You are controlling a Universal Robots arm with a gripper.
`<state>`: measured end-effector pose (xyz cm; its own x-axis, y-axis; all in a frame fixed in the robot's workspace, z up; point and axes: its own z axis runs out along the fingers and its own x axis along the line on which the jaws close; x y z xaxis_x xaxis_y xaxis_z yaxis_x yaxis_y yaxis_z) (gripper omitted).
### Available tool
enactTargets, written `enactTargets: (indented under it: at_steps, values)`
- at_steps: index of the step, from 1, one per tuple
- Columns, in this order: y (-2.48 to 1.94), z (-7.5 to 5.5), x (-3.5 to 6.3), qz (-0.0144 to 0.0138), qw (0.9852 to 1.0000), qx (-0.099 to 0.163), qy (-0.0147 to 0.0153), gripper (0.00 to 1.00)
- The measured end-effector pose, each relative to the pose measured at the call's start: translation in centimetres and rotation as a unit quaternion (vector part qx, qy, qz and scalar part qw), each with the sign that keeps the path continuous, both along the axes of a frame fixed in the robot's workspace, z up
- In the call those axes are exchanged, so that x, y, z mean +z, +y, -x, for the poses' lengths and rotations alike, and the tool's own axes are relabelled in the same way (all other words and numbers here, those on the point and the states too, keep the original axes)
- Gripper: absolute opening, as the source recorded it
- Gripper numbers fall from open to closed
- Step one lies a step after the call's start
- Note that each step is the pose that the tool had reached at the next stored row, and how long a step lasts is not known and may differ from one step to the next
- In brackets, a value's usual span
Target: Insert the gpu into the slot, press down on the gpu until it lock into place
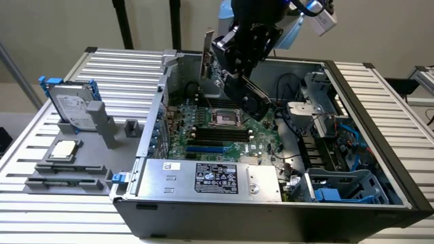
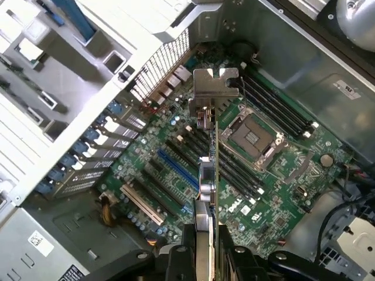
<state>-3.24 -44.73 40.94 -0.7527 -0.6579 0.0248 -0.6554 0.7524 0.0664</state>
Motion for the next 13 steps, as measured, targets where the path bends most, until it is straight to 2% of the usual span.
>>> enactTargets:
  at_steps: [3, 7, 10, 13]
  values:
    - [0.00, 0.00, -0.23, 0.0000, 0.9996, 0.028, -0.0033, 0.26]
    - [0.00, 0.00, -0.52, 0.0000, 0.9979, 0.064, -0.0077, 0.26]
    - [0.00, 0.00, -0.74, 0.0000, 0.9958, 0.091, -0.0110, 0.26]
    - [0.00, 0.00, -0.97, 0.0000, 0.9929, 0.118, -0.0143, 0.26]
